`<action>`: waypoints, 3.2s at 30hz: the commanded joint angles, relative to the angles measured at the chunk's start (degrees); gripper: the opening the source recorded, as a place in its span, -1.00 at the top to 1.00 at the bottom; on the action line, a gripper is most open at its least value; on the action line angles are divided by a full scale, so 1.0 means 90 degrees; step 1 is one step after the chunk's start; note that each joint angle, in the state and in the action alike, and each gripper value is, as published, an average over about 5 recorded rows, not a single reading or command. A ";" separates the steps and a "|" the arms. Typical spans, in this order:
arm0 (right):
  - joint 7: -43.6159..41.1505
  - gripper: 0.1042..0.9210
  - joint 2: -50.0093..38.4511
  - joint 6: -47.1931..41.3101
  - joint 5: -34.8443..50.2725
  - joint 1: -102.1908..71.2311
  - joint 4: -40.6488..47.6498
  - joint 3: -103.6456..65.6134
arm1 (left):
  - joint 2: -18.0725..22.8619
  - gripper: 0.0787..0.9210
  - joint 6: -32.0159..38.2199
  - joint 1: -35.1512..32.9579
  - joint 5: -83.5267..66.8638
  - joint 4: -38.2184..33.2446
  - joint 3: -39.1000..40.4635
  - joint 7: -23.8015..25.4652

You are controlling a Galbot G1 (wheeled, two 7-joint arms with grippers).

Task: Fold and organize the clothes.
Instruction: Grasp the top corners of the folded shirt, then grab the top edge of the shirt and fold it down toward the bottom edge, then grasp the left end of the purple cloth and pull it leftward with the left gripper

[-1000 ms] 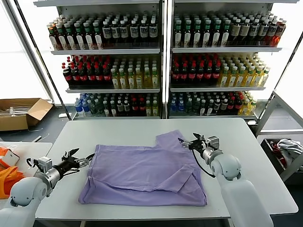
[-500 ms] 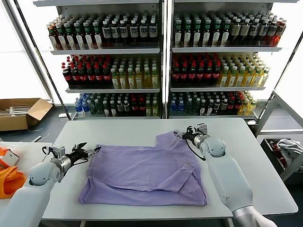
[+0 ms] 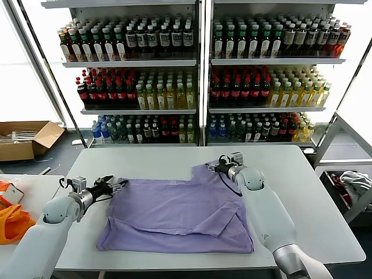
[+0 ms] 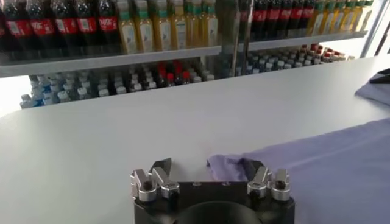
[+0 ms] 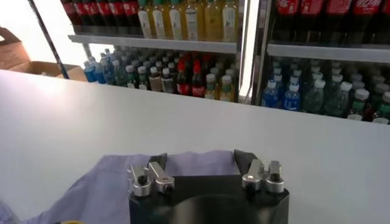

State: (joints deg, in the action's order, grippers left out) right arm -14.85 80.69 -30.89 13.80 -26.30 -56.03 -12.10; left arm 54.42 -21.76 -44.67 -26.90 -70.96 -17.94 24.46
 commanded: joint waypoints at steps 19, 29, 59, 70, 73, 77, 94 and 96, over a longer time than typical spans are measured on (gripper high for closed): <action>0.0524 0.99 -0.0397 -0.0135 0.1261 -0.0705 -0.2219 -0.0045 | -0.0142 0.94 0.0141 -0.0403 -0.0194 -0.1015 -0.0291 0.0103; 0.0895 0.99 -0.0965 -0.0251 0.2050 -0.2172 -0.4590 -0.0576 | -0.0314 0.98 0.0155 -0.1738 -0.0387 -0.2480 -0.1153 0.0031; 0.0578 0.94 -0.1577 0.0375 0.1334 -0.7292 -0.7542 -0.2519 | 0.0007 0.85 0.0415 -0.5456 0.0564 -0.4641 -0.2809 -0.0213; 0.0213 0.20 -0.1262 0.2659 0.1091 -0.7147 -0.7249 -0.2974 | 0.0409 0.18 0.0563 -0.5603 -0.0035 -0.5409 -0.3130 -0.1651; 0.0038 -0.01 -0.1100 0.3528 0.0996 -0.7185 -0.6966 -0.3005 | 0.0729 -0.07 0.0839 -0.5694 0.0019 -0.5498 -0.2844 -0.2001; -0.0073 -0.29 -0.0863 0.4019 0.0838 -0.7342 -0.6737 -0.3040 | 0.1269 -0.37 0.1098 -0.5583 0.0224 -0.5281 -0.2243 -0.2470; -0.0087 -0.76 -0.0787 0.4273 0.0807 -0.7824 -0.6787 -0.3267 | 0.1963 -0.77 0.1001 -0.4746 0.0665 -0.4234 -0.1449 -0.3640; -0.0089 -0.76 -0.0791 0.4271 0.0819 -0.7830 -0.6797 -0.3268 | 0.1956 -0.77 0.0982 -0.4754 0.0643 -0.4211 -0.1461 -0.3632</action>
State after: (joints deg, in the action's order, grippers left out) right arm -15.21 72.84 4.28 21.61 -95.36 -117.83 -40.93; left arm 69.08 -13.39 -89.31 -21.94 -111.85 -33.95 -3.12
